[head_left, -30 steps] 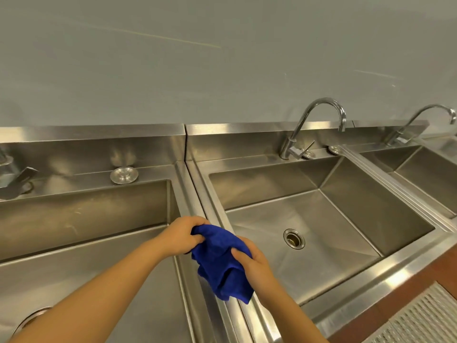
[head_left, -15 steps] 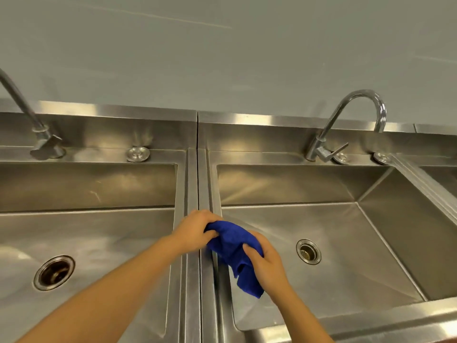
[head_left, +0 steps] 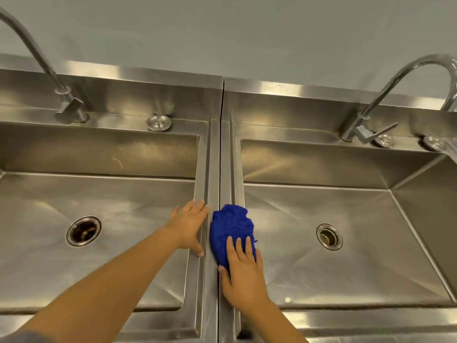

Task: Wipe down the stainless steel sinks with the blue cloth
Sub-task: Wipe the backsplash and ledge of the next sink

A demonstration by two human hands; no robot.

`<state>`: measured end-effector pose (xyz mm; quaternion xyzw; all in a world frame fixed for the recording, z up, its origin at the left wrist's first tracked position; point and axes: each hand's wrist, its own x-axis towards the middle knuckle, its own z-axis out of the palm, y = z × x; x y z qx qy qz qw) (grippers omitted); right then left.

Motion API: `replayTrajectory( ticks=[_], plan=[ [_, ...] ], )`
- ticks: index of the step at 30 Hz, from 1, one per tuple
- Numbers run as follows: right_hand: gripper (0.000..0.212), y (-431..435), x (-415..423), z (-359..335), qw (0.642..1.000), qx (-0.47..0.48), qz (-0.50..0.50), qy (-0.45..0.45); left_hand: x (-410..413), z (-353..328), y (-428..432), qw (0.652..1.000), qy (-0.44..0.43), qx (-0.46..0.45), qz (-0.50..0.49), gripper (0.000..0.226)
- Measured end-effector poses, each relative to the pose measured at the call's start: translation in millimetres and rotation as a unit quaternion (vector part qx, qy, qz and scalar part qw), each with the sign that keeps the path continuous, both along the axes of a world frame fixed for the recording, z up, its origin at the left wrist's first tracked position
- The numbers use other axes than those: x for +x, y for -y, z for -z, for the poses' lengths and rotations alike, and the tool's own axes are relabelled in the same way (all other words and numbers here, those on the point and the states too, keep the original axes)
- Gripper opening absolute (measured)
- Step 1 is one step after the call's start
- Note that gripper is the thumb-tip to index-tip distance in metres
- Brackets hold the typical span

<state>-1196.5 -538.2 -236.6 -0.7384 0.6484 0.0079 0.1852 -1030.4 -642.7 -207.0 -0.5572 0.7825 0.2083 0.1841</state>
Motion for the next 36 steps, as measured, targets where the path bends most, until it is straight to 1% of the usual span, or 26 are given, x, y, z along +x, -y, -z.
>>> replayTrajectory(
  ticks=[1,2,3,6,11,13,14,16,17,18,20,21,22,25,28,29,31,33,36],
  plan=[
    [0.065,12,0,0,1.0,-0.001,-0.004,-0.003,1,4,0,1.0,-0.005,0.001,-0.005,0.123],
    [0.066,24,-2,1,0.999,0.042,-0.007,0.006,3,7,0,1.0,-0.008,0.003,-0.009,0.125],
    [0.068,36,-4,1,0.998,0.059,-0.004,0.008,5,10,0,1.0,-0.01,0.006,-0.011,0.126],
    [0.07,60,-2,-5,0.997,0.062,0.02,0.038,10,15,2,1.0,-0.021,0.01,-0.012,0.133],
    [0.067,25,-12,-20,0.996,0.074,0.019,0.054,2,13,17,0.998,-0.046,0.034,0.02,0.144],
    [0.073,8,-16,-21,0.996,0.048,0.033,0.074,4,15,21,0.997,-0.055,0.057,0.024,0.145],
    [0.07,6,-16,-19,0.995,0.014,0.043,0.089,6,17,22,0.995,-0.065,0.069,0.022,0.145],
    [0.05,14,-15,-11,0.991,-0.086,0.044,0.094,9,18,22,0.994,-0.079,0.069,0.02,0.141],
    [0.047,21,-13,-9,0.988,-0.113,0.05,0.09,8,19,22,0.995,-0.082,0.058,0.02,0.138],
    [0.053,28,-9,-7,0.99,-0.097,0.05,0.086,8,19,21,0.995,-0.085,0.047,0.017,0.136],
    [0.076,36,-1,-2,0.997,-0.032,0.042,0.061,6,20,19,0.995,-0.09,0.038,0.011,0.134],
    [0.084,37,3,4,0.998,-0.012,0.035,0.046,5,22,19,0.995,-0.092,0.036,0.009,0.134],
    [0.086,39,6,9,0.999,-0.004,0.031,0.033,5,24,19,0.995,-0.094,0.036,0.007,0.135],
    [0.085,56,9,14,0.999,0.005,0.045,0.006,6,26,20,0.994,-0.097,0.042,0.003,0.136],
    [0.077,86,1,6,0.996,0.032,0.082,0.013,7,25,20,0.994,-0.095,0.044,0.004,0.136],
    [0.076,89,-3,4,0.996,0.02,0.082,0.014,8,25,19,0.994,-0.096,0.045,0.003,0.136],
    [0.079,81,-6,4,0.997,-0.03,0.076,0.011,8,27,19,0.994,-0.101,0.044,0.001,0.135],
    [0.075,63,-3,9,0.992,-0.065,0.094,0.047,7,29,18,0.994,-0.101,0.043,0.001,0.135],
    [0.06,55,-2,8,0.985,-0.063,0.122,0.1,7,29,19,0.994,-0.101,0.042,0.0,0.135]
  ],
)
